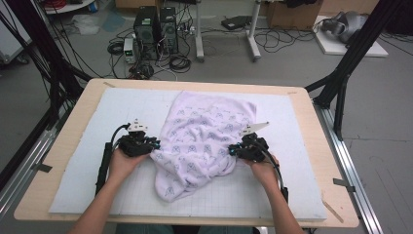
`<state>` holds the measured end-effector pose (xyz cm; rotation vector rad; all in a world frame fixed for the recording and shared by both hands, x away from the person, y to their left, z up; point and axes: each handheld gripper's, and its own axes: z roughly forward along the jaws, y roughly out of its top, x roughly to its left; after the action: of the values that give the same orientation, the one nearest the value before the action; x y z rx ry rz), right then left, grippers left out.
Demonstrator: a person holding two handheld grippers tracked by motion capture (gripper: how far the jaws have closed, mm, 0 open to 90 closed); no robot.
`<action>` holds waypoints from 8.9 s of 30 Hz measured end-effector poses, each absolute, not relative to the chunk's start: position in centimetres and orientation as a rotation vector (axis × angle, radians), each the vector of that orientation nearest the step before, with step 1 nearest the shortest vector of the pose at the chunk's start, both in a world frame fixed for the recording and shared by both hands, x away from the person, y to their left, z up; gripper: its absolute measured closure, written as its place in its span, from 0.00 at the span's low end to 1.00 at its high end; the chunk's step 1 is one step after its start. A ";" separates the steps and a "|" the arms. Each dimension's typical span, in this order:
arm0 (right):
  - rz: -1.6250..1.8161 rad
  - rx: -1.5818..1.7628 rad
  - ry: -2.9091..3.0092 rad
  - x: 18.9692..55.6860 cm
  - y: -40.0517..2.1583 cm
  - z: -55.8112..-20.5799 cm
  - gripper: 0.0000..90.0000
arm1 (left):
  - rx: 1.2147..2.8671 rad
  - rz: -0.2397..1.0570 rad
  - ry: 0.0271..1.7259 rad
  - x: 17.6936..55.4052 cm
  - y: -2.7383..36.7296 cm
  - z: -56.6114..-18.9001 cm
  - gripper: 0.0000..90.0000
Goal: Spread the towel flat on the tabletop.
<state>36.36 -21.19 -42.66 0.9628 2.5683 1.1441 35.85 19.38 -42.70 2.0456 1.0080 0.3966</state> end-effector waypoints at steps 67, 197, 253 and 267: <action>1.231 0.921 2.452 36.3 -21.5 -39.4 0.71 | 2.005 0.371 0.941 35.3 18.8 -39.4 0.64; 1.221 0.461 2.734 27.9 -12.5 -43.3 0.75 | 2.083 0.395 0.826 29.8 20.5 -39.8 0.64; 1.320 0.483 2.713 23.2 -19.0 -40.3 0.95 | 2.207 0.225 0.654 25.5 18.8 -40.6 0.95; 1.234 0.506 2.724 28.2 -14.8 -41.6 0.93 | 2.233 0.288 0.847 28.3 21.0 -43.0 0.95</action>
<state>28.23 -14.85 -41.62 0.5059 2.7240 1.2340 28.28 21.00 -43.04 2.2333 0.8467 0.2882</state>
